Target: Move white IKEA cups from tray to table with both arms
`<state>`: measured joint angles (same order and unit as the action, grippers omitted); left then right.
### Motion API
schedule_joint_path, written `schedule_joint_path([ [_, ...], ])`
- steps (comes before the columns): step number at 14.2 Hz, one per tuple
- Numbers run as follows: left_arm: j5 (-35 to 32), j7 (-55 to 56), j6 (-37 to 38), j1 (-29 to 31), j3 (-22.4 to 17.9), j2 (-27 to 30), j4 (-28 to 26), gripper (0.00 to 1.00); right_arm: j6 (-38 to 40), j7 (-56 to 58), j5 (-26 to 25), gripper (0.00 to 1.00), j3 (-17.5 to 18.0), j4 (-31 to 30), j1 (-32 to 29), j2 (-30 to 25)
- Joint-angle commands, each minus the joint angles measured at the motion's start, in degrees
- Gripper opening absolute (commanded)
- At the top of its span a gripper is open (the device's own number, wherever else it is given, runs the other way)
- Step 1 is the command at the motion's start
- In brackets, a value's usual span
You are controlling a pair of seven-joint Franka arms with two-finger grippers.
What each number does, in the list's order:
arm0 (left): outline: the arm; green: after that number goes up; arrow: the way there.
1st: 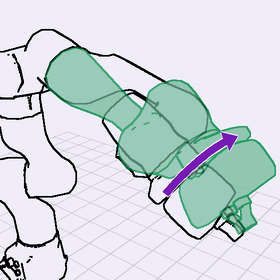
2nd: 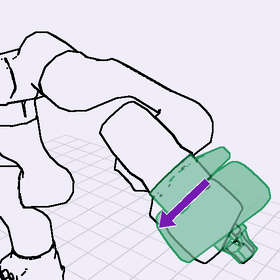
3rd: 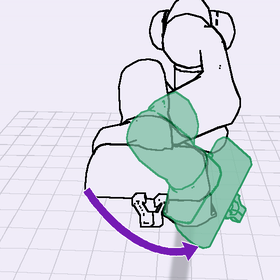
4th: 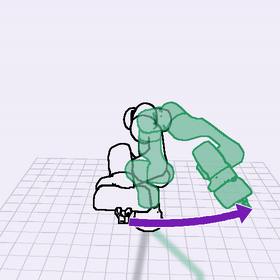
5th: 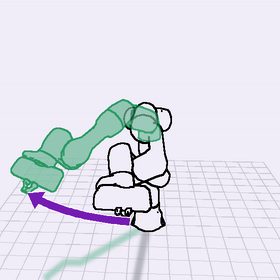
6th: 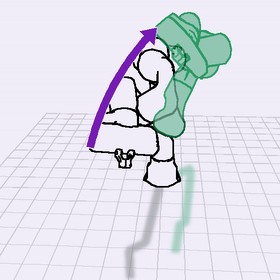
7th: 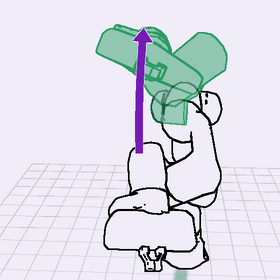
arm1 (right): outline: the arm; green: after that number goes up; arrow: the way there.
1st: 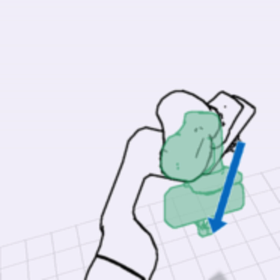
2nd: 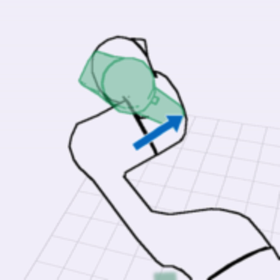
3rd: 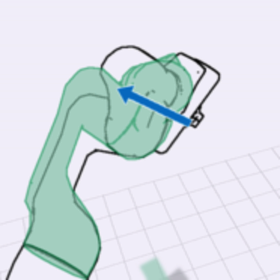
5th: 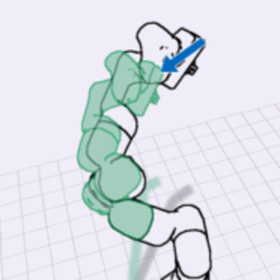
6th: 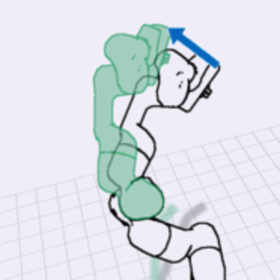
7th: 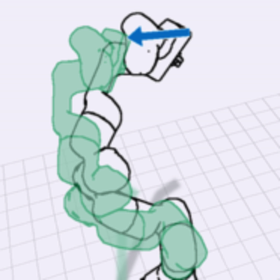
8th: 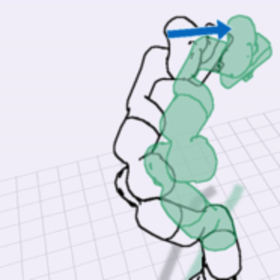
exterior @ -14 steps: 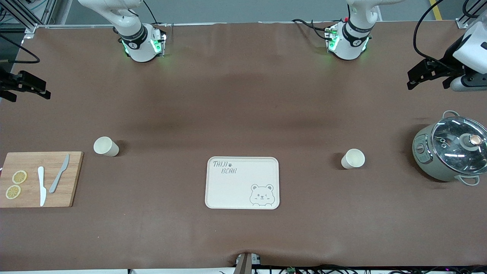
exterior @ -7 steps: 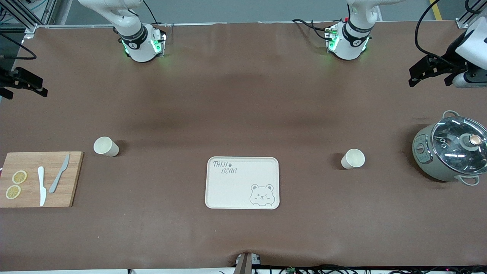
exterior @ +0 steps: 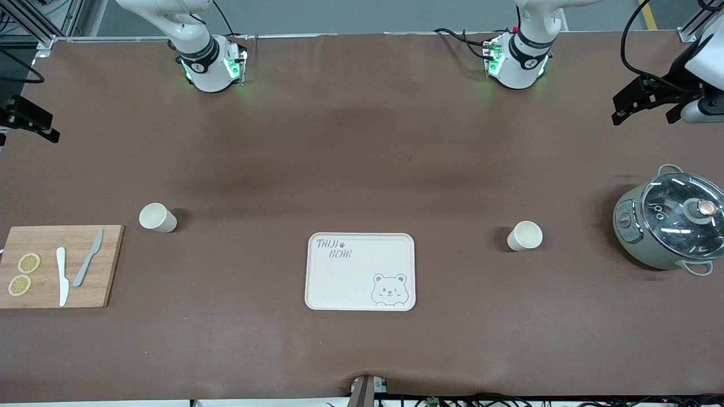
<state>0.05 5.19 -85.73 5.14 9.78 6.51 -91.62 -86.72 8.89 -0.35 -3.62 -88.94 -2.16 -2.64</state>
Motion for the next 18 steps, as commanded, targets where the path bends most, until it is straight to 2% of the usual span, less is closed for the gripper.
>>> schedule_joint_path([
  [1,0.7,-1.0,0.6,0.4,0.2,-0.5,1.3,1.0,0.1,-3.0,0.2,1.0,0.9,0.0,-1.2,-0.7],
  [5,0.7,-0.7,0.5,0.4,0.2,-0.7,1.3,1.0,0.8,-10.6,1.7,1.0,1.2,-0.2,-0.6,-0.9],
  [10,0.7,-0.5,0.6,0.6,0.2,-0.7,1.2,1.0,0.8,-7.7,0.6,1.0,1.2,1.7,-0.7,-0.4],
  [18,-0.1,-1.9,0.8,0.3,0.3,-2.3,2.8,1.0,0.8,-7.8,1.3,1.0,0.9,1.5,-1.9,-0.2],
])
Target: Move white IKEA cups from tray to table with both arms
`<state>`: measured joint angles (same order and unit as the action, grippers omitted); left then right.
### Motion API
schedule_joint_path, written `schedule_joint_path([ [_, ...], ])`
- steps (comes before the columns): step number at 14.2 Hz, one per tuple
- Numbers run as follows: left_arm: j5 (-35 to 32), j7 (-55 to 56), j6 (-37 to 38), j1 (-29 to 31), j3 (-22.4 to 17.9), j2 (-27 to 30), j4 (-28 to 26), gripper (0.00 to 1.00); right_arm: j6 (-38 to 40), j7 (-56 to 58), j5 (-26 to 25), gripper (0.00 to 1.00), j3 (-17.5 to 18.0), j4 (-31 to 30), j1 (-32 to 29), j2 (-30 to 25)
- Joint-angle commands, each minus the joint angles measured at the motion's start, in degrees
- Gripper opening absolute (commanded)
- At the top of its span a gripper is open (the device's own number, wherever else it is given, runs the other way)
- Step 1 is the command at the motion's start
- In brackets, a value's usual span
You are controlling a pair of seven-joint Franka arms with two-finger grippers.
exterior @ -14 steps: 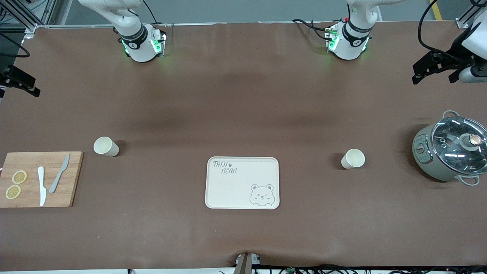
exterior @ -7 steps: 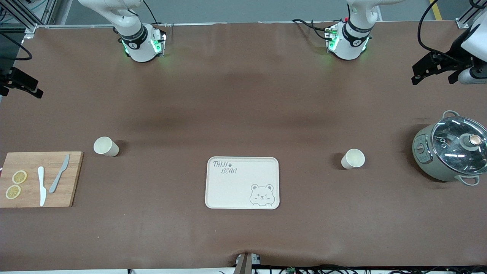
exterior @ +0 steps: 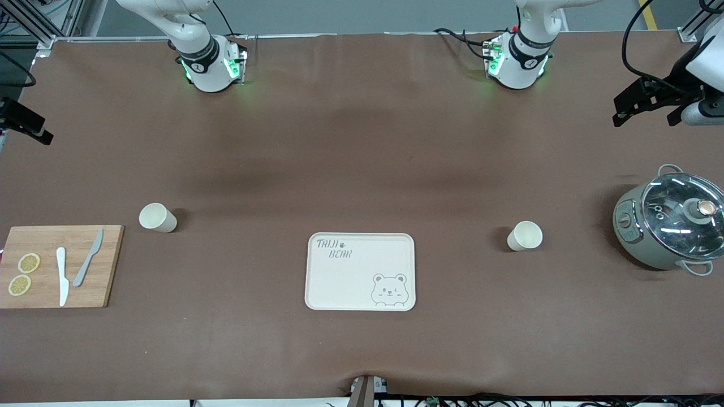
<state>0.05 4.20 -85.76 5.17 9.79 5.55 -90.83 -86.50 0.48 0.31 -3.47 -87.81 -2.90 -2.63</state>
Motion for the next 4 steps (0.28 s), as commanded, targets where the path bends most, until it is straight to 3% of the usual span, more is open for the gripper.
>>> schedule_joint_path([
  [1,-0.1,-0.9,1.0,0.5,0.4,-1.4,2.1,1.0,0.5,0.6,0.7,1.0,0.7,0.4,-1.2,-0.1],
  [4,0.0,-0.9,1.0,0.3,0.5,-1.4,2.0,1.0,0.5,0.6,0.7,1.0,0.7,0.3,-1.4,0.0],
])
